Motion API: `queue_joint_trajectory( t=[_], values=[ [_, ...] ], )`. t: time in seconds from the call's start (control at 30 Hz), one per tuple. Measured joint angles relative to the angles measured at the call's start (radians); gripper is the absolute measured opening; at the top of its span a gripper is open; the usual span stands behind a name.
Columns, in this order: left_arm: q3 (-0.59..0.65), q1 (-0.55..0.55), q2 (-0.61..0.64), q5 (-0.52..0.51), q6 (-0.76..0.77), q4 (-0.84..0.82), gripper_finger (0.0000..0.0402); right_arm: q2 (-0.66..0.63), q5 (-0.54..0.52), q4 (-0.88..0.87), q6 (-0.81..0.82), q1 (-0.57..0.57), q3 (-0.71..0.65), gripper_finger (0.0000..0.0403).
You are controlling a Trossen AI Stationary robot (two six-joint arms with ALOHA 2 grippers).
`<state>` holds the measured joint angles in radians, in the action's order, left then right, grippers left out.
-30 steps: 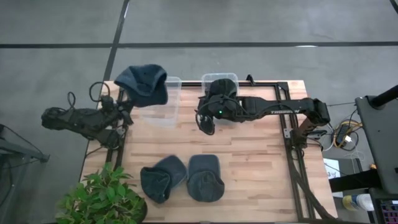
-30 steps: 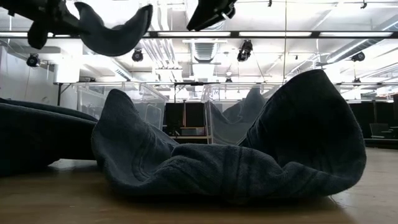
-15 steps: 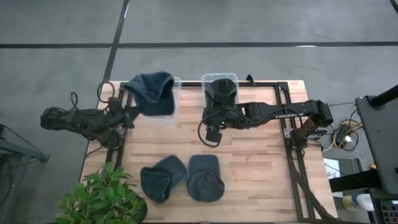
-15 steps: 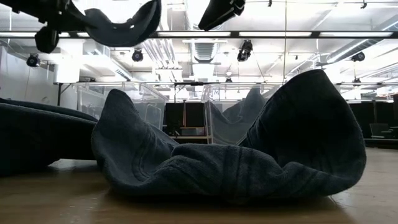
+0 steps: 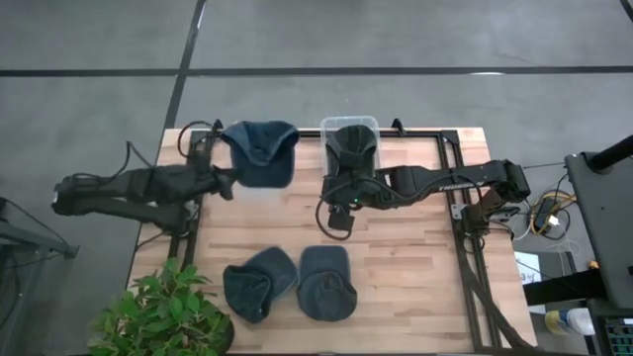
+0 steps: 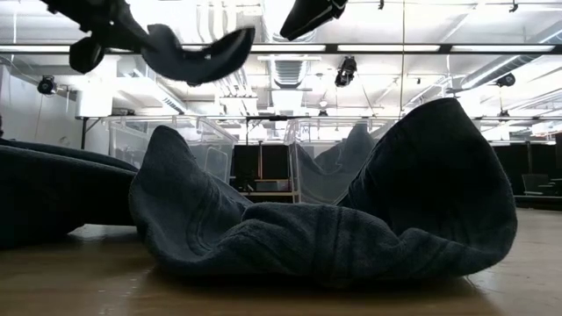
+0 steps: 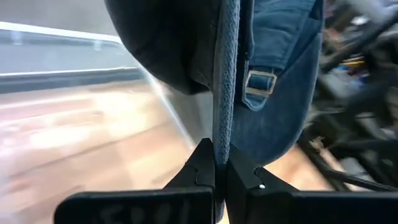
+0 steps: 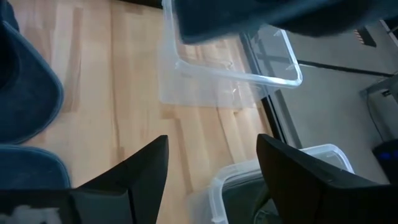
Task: Pick & Place hat
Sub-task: Put the right blue cap into the left transparent bin
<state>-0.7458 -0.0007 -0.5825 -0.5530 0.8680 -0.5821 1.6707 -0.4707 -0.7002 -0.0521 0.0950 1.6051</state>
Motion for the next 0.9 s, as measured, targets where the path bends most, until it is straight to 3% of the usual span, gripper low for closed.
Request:
queue_joint_trajectory(
  t=[0.2,0.47,0.57,0.9],
  values=[
    [-0.113,0.241,-0.070,0.113,0.014,-0.240,0.0006,0.000,0.000,0.000,0.000,0.006,0.000,0.0233],
    [-0.160,0.484,-0.169,0.268,-0.039,-0.248,0.0005,0.000,0.001,0.000,-0.007,0.005,-0.003,0.0234],
    [-0.149,0.523,-0.231,0.322,-0.062,-0.252,0.0005,0.000,0.001,0.000,-0.008,0.006,-0.003,0.0231],
    [-0.181,0.542,-0.397,0.344,-0.140,-0.248,0.0018,0.000,0.001,-0.002,-0.011,0.005,-0.003,0.0229]
  ],
)
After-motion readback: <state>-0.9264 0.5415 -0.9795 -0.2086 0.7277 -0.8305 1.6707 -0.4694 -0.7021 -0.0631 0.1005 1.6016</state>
